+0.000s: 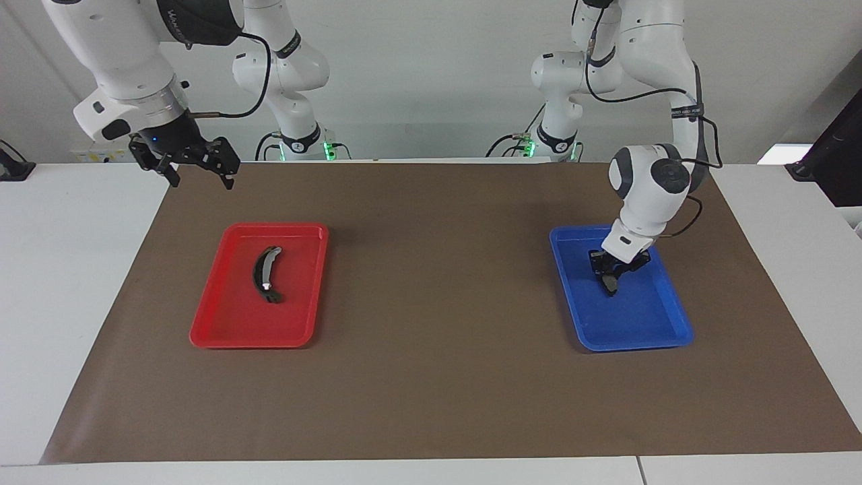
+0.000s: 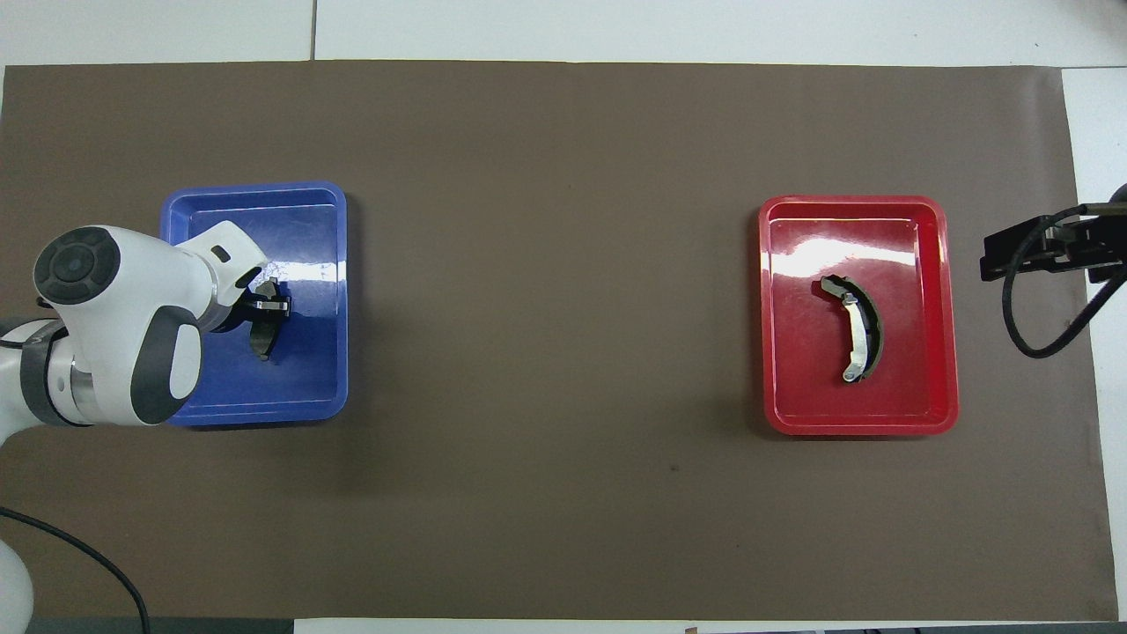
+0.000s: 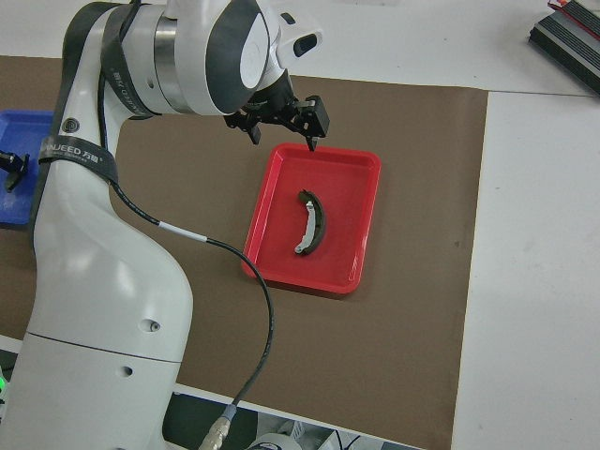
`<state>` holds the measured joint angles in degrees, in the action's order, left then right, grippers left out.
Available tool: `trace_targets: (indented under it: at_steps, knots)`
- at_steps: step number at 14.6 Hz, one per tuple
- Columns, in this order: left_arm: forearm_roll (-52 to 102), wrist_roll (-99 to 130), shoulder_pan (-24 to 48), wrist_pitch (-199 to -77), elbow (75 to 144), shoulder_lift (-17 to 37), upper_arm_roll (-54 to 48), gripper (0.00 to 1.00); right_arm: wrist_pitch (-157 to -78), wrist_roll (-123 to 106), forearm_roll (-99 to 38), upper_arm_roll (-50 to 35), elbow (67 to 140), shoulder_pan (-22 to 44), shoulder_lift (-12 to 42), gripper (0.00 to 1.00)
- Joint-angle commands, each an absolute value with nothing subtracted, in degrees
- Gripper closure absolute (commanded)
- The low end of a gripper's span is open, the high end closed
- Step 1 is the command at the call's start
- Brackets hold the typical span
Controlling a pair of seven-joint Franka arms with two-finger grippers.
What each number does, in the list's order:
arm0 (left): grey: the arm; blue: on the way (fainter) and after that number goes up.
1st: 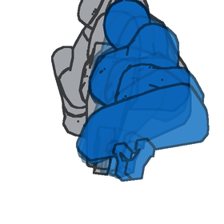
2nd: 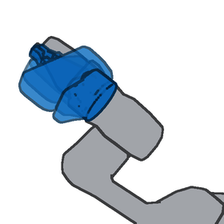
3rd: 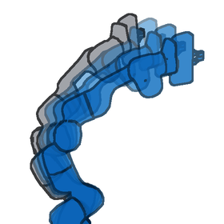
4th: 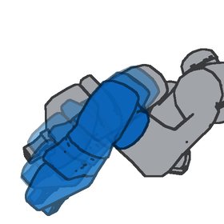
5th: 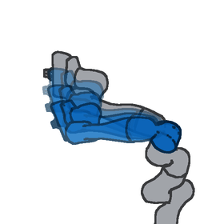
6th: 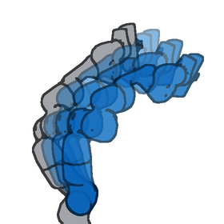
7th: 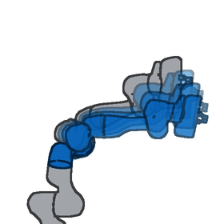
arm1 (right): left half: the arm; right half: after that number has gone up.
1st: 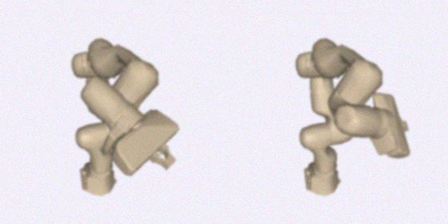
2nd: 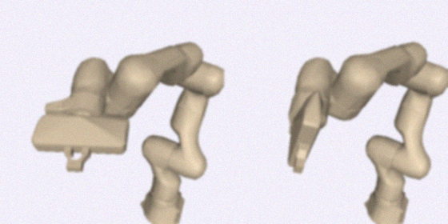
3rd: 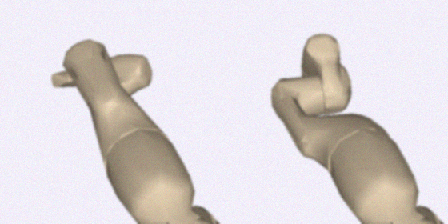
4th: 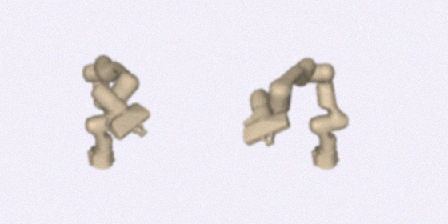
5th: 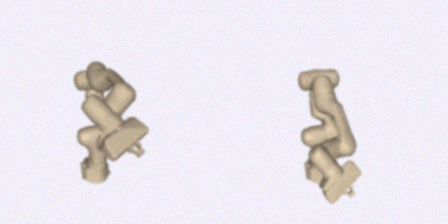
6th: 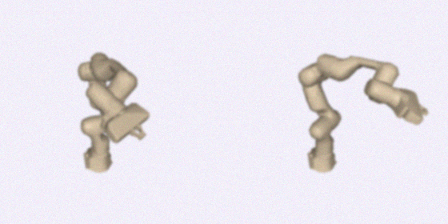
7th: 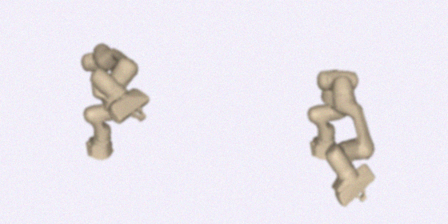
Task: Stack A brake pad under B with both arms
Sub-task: 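Carry the small pad to center while the right gripper grasps the curved pad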
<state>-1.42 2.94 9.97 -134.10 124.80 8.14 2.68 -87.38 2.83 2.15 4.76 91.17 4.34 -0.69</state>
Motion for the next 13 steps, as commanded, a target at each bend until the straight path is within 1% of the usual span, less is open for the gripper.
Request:
trace_targets:
  at_steps: [1,3,4,5,6,7,8,11,12,13]
  knots:
    - [-1.67,11.65,15.89,-130.6,120.42,8.26,3.43,0.77,-94.36,2.29,1.85,4.48,99.63,3.87,-4.91,0.0]
    - [-1.67,19.91,20.89,-131.66,119.36,8.44,3.34,0.78,-104.89,2.2,0.8,4.48,111.47,3.87,-9.38,0.01]
    - [-1.67,23.87,23.7,-131.83,118.49,9.39,3.43,0.79,-108.68,2.02,0.7,4.48,115.88,3.87,-10.36,0.01]
    - [-1.67,27.39,26.08,-131.84,117.35,9.75,3.34,0.79,-110.46,1.93,0.53,4.48,117.75,4.04,-10.11,0.01]
    - [-1.76,31.16,28.8,-131.84,116.55,11.06,3.43,0.79,-112.04,1.85,0.53,4.48,118.82,4.22,-7.93,0.01]
    - [-1.84,34.59,32.13,-131.84,114.89,13.51,3.51,0.79,-113.97,1.76,0.53,4.48,119.26,4.22,-5.74,0.01]
    - [-1.85,37.15,34.17,-131.92,113.57,15.19,3.52,0.79,-118.08,1.06,0.44,4.48,121.18,4.22,-3.97,0.01]
    - [-1.85,39.73,39.01,-133.49,112.41,18.27,3.43,0.78,-131.62,-2.8,-1.04,4.48,128.39,3.87,-0.98,0.01]
    - [-1.93,39.81,39.72,-134.9,112.41,18.89,3.43,0.78,-135.4,-4.55,-2.27,4.48,130.5,3.78,-0.1,0.01]
    - [-1.85,39.73,40.77,-136.04,112.33,19.77,3.43,0.77,-137.53,-5.79,-2.37,4.48,131.65,3.69,0.26,0.01]
